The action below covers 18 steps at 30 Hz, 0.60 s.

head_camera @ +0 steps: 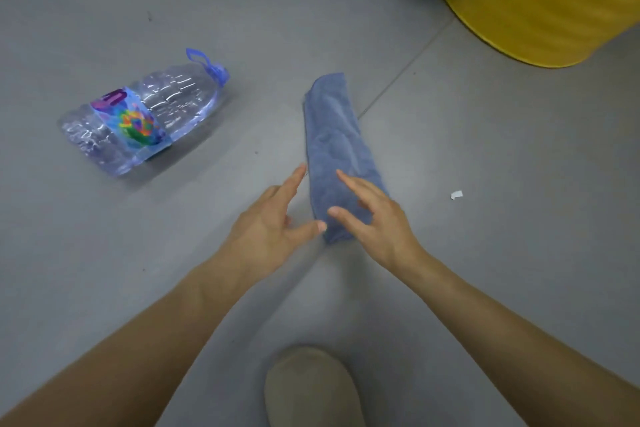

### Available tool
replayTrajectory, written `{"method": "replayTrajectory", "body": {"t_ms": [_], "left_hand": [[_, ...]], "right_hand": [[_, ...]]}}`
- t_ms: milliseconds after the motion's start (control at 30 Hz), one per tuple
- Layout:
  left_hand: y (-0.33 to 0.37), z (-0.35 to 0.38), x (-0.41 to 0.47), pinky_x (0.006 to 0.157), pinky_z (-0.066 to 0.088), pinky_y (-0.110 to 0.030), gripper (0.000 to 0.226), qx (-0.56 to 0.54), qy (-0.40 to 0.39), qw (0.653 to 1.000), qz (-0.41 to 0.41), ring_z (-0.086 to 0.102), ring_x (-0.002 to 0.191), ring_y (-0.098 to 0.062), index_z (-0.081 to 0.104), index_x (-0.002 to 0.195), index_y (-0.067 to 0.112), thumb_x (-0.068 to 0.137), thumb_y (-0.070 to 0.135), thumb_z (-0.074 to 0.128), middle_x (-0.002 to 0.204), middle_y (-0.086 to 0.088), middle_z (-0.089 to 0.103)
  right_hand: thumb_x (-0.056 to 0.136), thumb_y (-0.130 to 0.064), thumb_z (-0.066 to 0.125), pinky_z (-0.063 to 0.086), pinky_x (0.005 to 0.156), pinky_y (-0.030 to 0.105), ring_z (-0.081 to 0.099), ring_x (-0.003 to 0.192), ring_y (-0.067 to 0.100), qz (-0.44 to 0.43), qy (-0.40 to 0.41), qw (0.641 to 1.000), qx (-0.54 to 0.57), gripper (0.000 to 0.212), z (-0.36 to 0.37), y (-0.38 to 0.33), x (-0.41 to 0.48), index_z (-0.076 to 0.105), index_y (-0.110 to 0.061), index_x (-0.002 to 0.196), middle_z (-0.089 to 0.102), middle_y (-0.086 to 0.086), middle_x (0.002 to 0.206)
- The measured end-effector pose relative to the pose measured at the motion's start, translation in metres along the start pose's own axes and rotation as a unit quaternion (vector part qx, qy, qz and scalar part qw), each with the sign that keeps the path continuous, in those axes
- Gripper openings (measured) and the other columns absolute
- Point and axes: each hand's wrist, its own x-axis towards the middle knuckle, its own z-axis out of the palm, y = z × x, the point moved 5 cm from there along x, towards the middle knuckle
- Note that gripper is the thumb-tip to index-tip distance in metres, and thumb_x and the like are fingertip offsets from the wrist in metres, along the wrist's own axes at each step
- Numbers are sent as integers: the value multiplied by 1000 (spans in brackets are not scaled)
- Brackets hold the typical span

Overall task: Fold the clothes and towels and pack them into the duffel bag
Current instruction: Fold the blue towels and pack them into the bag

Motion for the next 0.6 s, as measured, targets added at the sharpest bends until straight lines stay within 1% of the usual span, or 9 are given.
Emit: {"method": "replayTrajectory", "body": {"t_ms": [133,200,267,300,333,400,467,500,600], "left_hand": [[1,46,19,104,44,-32,90,19,-37,999,-18,60,117,-17,11,157,48,89,47,70,150,11,45],[-5,65,21,103,42,-29,86,52,-48,997,-18,59,118,-19,13,158,44,91,41,68,150,8,48],[-10,72,21,102,42,-26,81,64,-35,997,-24,60,115,-20,17,158,43,93,34,66,148,6,51],[-11,71,20,100,41,-22,79,68,-23,997,-28,62,112,-19,20,157,43,94,30,66,146,7,52],[-11,69,17,96,40,-18,78,71,-13,997,-30,63,109,-18,23,156,44,94,25,65,143,7,56],[-7,60,9,87,38,-11,71,54,16,997,-45,63,99,-17,34,153,41,94,16,65,124,2,65],[0,42,-2,82,39,-5,60,-1,60,997,-52,62,88,-12,51,145,30,92,11,68,108,1,67],[4,28,-8,83,41,-5,52,-17,87,994,-59,63,88,-10,59,140,27,92,12,71,109,4,68],[13,-27,-37,88,52,-22,33,-30,172,981,-83,70,89,-6,70,123,31,91,23,72,114,10,73]], "right_hand": [[86,-60,60,39,110,34,48,132,19,-2,5,992,-127,66,2,40,-3,52,-29,144,56,-1,143],[81,-59,63,47,103,46,53,127,30,-26,-12,978,-208,68,14,52,-5,58,-25,139,58,9,139],[78,-50,72,50,94,48,56,123,36,-32,-17,966,-256,57,22,58,-6,66,-28,130,60,11,137],[80,-45,70,51,92,48,58,120,36,-33,-3,965,-259,46,22,57,-4,70,-30,124,62,10,134],[84,-42,63,52,90,47,60,117,35,-30,9,966,-256,37,19,56,-2,73,-31,118,65,8,130],[89,-42,48,53,88,44,62,110,32,-35,22,971,-235,37,15,47,2,76,-33,112,69,2,122],[95,-37,52,48,89,34,64,100,26,-66,4,980,-186,29,17,28,5,75,-32,112,72,-4,112],[97,-31,55,43,90,26,64,97,21,-86,-19,985,-146,24,20,11,6,73,-31,113,72,-7,109],[100,-22,57,32,87,4,59,97,1,-128,-35,991,0,25,21,-63,6,72,-34,116,72,-14,111]]}}
